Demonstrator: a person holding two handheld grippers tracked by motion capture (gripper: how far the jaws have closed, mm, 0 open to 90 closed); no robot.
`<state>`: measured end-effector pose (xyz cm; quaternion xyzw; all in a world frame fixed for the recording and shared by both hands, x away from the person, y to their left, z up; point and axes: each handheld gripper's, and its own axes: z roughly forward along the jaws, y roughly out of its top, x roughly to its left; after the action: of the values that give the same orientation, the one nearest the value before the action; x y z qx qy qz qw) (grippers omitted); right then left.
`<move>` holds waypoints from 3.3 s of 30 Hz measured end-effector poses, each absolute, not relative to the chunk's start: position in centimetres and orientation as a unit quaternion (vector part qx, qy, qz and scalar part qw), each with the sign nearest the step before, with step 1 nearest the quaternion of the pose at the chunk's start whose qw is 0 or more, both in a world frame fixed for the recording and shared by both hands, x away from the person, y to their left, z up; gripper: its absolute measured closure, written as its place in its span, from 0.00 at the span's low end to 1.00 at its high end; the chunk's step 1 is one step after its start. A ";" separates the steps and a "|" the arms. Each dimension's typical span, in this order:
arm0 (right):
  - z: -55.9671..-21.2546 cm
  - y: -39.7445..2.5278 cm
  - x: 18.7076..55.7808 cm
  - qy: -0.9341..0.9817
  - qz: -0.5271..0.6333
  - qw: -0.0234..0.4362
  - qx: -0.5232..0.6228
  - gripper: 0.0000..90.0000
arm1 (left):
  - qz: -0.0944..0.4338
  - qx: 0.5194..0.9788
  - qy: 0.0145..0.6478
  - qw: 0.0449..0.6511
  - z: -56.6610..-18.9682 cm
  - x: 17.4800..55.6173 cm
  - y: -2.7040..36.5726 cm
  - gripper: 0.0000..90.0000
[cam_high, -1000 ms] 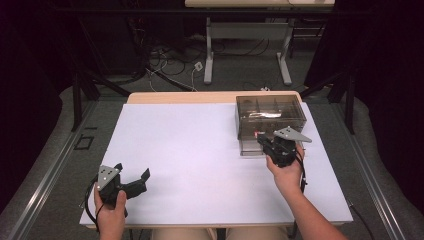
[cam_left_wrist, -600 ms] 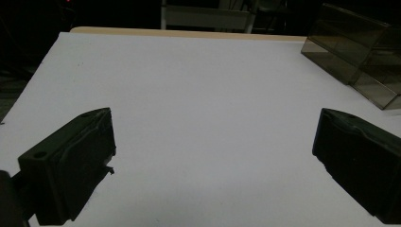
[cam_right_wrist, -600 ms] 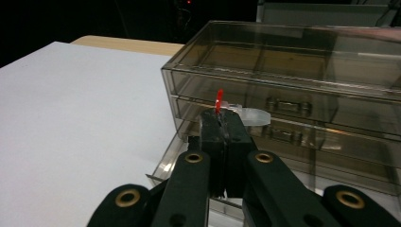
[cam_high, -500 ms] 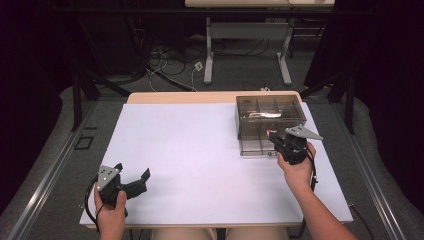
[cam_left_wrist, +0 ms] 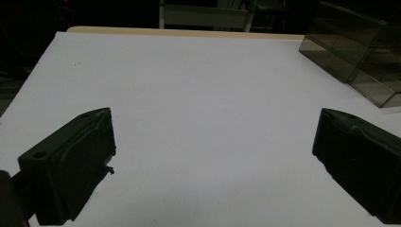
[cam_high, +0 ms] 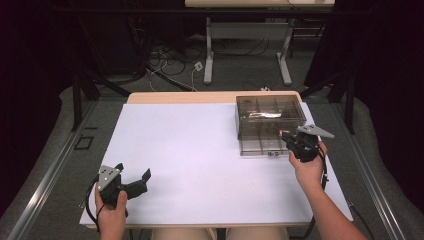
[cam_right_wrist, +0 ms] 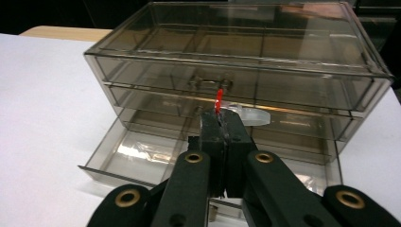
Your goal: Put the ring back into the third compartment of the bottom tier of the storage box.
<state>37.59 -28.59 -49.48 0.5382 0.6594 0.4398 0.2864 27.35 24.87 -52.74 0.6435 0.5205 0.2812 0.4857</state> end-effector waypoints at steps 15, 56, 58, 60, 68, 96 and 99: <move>-50.7 -30.5 38.4 0.665 0.402 0.285 0.561 1.00 | 0.281 0.644 0.521 0.485 -52.8 27.3 24.8 0.00; -52.3 -31.5 39.5 0.658 0.374 0.288 0.587 0.73 | 0.279 0.646 0.522 0.482 -52.8 27.3 24.9 0.00; -52.2 -31.5 39.4 0.658 0.378 0.288 0.584 0.72 | 0.278 0.646 0.523 0.482 -52.8 27.3 24.9 0.00; -52.1 -31.4 39.3 0.658 0.380 0.284 0.584 0.72 | 0.278 0.646 0.523 0.481 -52.8 27.3 24.9 0.00; -51.6 -31.1 38.7 0.668 0.385 0.280 0.572 0.66 | 0.278 0.646 0.522 0.482 -52.8 27.3 24.9 0.00; -49.5 -29.7 34.9 0.676 0.435 0.287 0.521 0.40 | 0.278 0.646 0.522 0.482 -52.8 27.3 24.8 0.00; -49.3 -29.5 34.5 0.682 0.432 0.291 0.513 0.37 | 0.279 0.646 0.521 0.483 -52.8 27.3 24.8 0.00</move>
<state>34.47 -29.52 -49.25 0.5129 0.6819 0.4324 0.2914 27.33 24.75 -52.80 0.6455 0.5215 0.2794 0.4830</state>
